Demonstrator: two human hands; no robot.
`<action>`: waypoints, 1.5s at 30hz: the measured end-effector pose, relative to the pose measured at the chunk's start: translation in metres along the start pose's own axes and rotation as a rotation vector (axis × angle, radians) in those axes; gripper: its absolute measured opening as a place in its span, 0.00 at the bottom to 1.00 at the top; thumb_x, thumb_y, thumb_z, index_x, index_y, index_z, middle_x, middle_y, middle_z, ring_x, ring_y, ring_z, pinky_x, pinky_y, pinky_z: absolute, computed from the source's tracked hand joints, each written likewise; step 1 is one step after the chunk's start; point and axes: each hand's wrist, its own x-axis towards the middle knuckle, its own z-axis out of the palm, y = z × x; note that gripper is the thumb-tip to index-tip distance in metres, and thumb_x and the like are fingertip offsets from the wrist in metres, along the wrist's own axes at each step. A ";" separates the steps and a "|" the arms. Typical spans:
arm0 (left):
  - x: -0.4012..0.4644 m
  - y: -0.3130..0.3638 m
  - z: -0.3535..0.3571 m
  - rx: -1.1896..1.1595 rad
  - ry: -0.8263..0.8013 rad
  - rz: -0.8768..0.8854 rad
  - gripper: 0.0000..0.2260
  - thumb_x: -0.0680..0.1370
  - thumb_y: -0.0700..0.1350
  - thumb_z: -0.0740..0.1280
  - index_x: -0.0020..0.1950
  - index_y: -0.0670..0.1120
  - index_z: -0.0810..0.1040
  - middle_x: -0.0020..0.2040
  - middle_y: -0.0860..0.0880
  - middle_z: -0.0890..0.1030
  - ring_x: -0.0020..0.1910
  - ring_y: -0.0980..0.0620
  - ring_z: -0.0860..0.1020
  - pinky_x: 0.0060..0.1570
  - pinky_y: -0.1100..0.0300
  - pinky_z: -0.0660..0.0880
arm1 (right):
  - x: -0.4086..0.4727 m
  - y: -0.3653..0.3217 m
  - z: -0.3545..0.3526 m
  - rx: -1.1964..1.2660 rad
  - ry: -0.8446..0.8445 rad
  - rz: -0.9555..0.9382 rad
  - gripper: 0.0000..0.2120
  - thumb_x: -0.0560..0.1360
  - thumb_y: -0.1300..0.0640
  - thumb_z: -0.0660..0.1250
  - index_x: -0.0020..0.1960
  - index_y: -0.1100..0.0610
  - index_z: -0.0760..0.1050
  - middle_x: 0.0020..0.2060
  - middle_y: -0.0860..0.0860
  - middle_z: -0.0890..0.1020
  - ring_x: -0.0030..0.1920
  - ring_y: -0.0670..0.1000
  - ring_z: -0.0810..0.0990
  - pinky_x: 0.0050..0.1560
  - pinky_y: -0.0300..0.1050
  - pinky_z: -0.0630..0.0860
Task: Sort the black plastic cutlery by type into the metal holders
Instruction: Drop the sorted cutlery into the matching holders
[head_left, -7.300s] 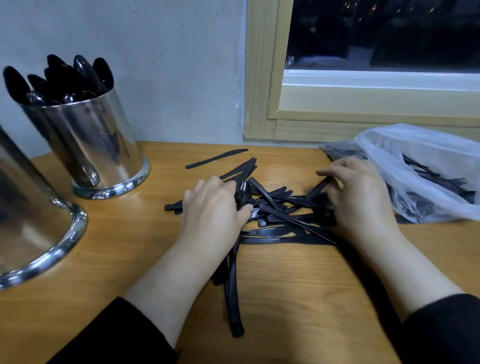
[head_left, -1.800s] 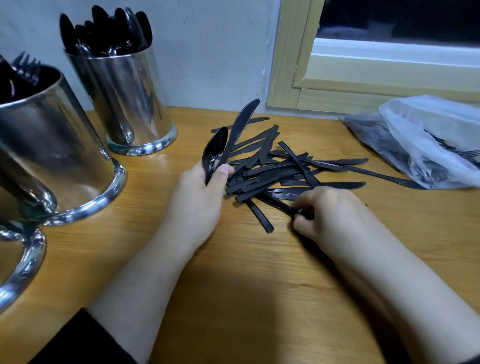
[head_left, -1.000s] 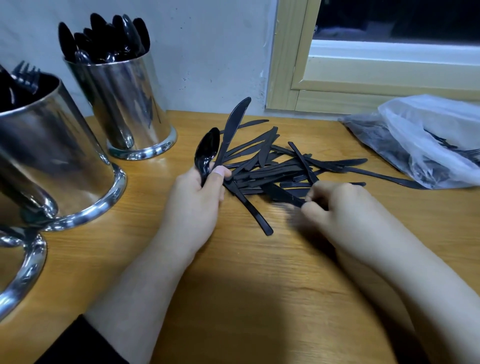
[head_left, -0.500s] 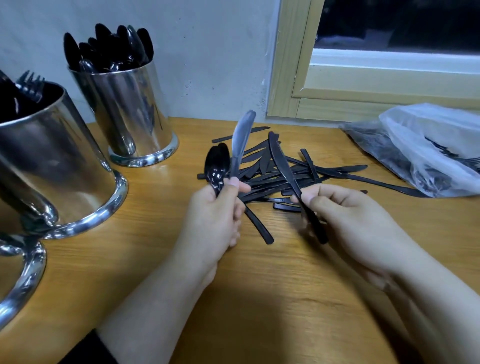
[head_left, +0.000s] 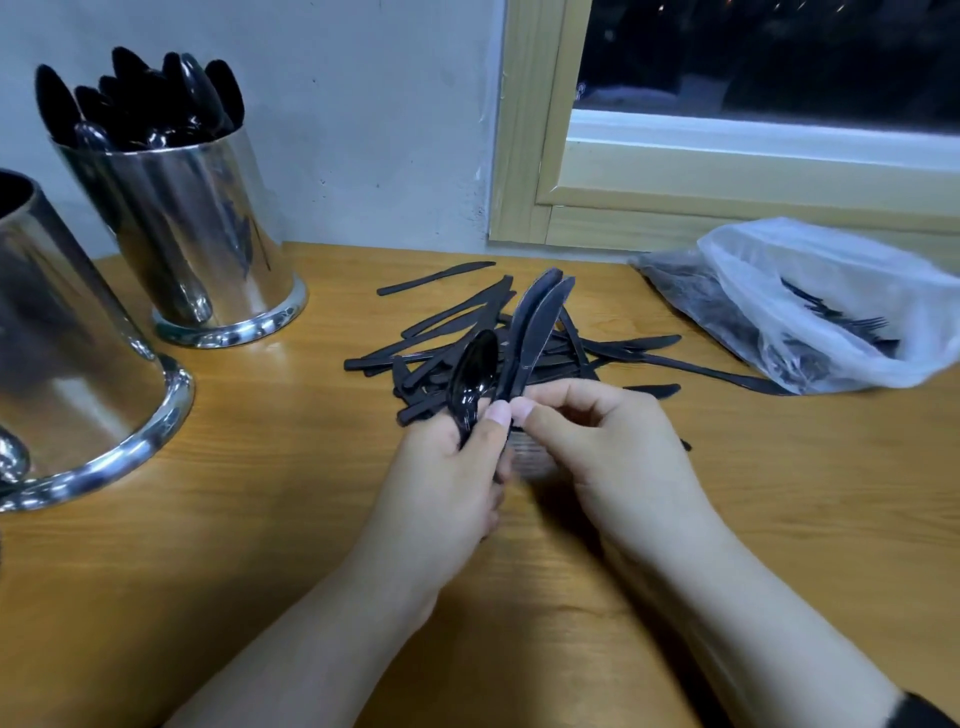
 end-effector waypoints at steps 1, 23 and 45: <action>0.001 0.001 0.000 -0.039 0.000 -0.019 0.16 0.85 0.53 0.61 0.42 0.47 0.78 0.33 0.47 0.71 0.27 0.53 0.66 0.26 0.59 0.64 | 0.004 0.002 -0.005 -0.069 0.030 -0.022 0.04 0.77 0.57 0.72 0.44 0.54 0.85 0.33 0.52 0.85 0.29 0.42 0.77 0.34 0.30 0.72; 0.011 0.004 -0.031 0.078 0.076 0.107 0.20 0.81 0.56 0.64 0.56 0.39 0.81 0.32 0.49 0.73 0.27 0.53 0.68 0.25 0.61 0.66 | 0.045 0.041 -0.050 -0.768 0.188 0.205 0.09 0.75 0.47 0.70 0.41 0.50 0.75 0.42 0.44 0.80 0.50 0.53 0.76 0.51 0.52 0.62; 0.015 0.014 -0.047 0.655 0.383 0.545 0.17 0.82 0.53 0.61 0.53 0.43 0.83 0.42 0.55 0.77 0.47 0.59 0.75 0.43 0.69 0.70 | 0.025 0.016 -0.042 0.339 0.116 0.078 0.05 0.78 0.65 0.68 0.45 0.62 0.82 0.29 0.54 0.77 0.30 0.50 0.73 0.33 0.42 0.70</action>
